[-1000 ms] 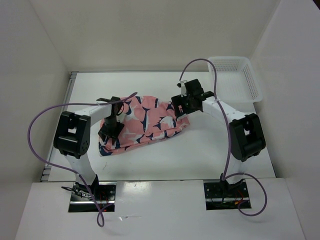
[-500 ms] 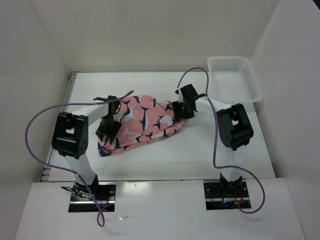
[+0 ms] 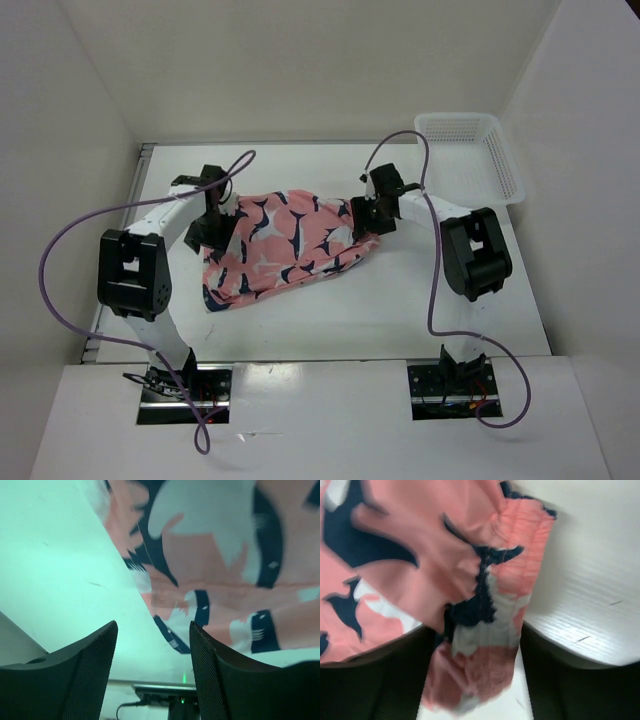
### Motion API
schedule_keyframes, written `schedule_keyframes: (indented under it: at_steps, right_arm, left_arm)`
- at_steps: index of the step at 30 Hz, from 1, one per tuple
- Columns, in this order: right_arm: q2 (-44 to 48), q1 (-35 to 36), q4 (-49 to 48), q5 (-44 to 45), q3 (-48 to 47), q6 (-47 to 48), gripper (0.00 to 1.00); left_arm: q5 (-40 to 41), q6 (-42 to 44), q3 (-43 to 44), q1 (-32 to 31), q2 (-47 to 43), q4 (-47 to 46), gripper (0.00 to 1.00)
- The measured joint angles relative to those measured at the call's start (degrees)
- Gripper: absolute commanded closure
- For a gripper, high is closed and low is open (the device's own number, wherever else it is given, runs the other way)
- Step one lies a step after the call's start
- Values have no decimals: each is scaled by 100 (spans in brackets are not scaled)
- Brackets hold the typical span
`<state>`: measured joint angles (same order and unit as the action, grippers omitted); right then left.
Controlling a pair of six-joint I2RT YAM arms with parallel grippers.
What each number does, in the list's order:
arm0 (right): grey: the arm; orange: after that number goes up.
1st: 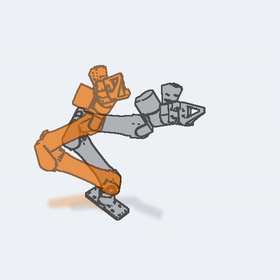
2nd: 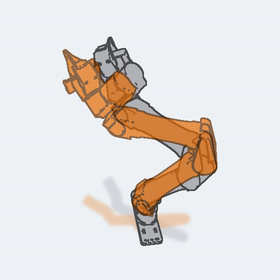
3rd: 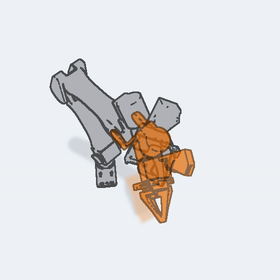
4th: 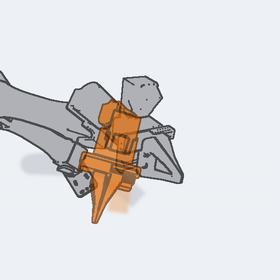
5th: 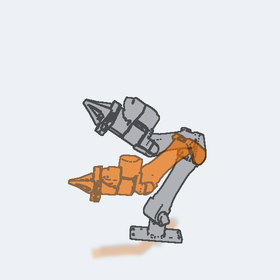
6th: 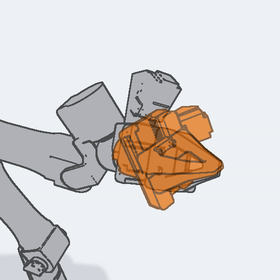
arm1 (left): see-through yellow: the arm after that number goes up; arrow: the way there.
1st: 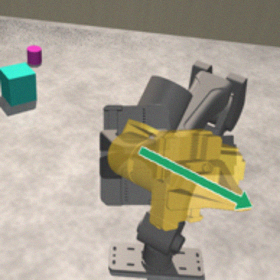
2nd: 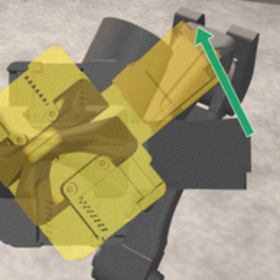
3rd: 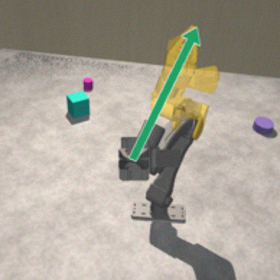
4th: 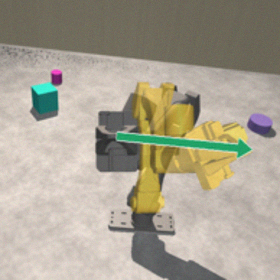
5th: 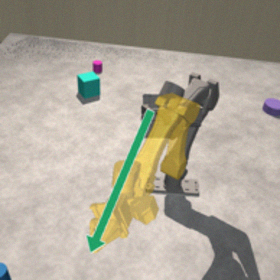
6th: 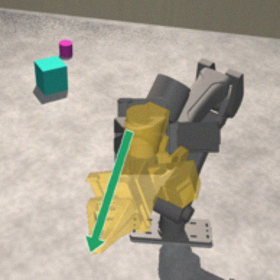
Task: Fold and stack the shorts
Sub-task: Fold the shorts
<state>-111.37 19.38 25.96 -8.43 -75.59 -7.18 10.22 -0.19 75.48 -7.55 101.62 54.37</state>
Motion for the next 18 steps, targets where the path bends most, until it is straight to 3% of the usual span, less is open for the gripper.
schedule_keyframes:
  at_steps: [3, 11, 14, 18]
  right_arm:
    - [155, -61, 31, -267, 33, 111, 14]
    - [457, -96, 61, -439, 107, 308, 11]
    - [457, -162, 63, -444, 105, 323, 11]
    - [450, -284, 59, -431, 103, 317, 11]
  left_arm:
    - [52, 0, 256, 26, 26, -142, 33]
    - [70, 2, 247, 28, 518, -260, 33]
    - [197, -2, -37, 26, 621, -485, 39]
    - [535, 2, -428, 22, 765, -560, 62]
